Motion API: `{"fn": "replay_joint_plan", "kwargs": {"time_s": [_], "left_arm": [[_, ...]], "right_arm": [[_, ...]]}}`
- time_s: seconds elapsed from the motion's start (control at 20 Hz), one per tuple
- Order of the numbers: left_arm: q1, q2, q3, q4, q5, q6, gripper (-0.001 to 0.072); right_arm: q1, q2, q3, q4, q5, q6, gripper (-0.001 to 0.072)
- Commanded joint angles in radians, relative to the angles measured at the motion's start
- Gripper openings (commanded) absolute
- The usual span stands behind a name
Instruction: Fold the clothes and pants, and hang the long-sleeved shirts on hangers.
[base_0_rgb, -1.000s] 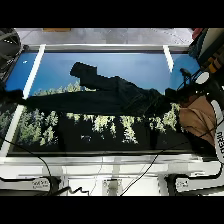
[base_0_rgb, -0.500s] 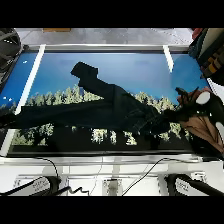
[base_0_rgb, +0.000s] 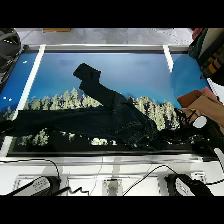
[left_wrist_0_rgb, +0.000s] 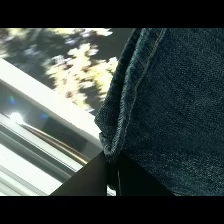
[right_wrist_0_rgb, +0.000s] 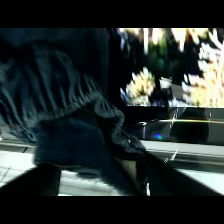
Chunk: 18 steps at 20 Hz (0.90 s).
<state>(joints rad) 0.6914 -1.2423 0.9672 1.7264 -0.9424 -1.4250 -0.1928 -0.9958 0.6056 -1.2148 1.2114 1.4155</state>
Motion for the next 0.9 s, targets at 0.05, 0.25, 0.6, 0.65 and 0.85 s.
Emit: {"fn": "replay_joint_plan", "kwargs": {"time_s": [0.05, 0.25, 0.6, 0.65, 0.85], "left_arm": [[0.002, 0.000, -0.018, -0.007, 0.043, 0.000, 0.0020], [0.002, 0.001, -0.016, -0.006, 0.108, 0.000, 0.0020], [-0.047, 0.101, -0.016, -0.006, 0.425, 0.000, 0.0021], [-0.056, 0.120, -0.016, -0.007, 0.459, 0.000, 0.0021], [-0.035, 0.101, -0.063, -0.006, 0.285, 0.000, 0.0020]], "right_arm": [[0.000, 0.011, 0.042, -0.033, -0.029, 0.013, 0.0567], [0.000, 0.016, 0.163, 0.010, -0.008, 0.014, 0.0551], [0.000, 0.021, 0.275, 0.108, -0.002, 0.014, 0.0548], [0.000, 0.023, 0.275, 0.112, -0.015, 0.014, 0.0491], [0.000, 0.061, 0.268, 0.117, -0.083, 0.015, 0.0318]]}}
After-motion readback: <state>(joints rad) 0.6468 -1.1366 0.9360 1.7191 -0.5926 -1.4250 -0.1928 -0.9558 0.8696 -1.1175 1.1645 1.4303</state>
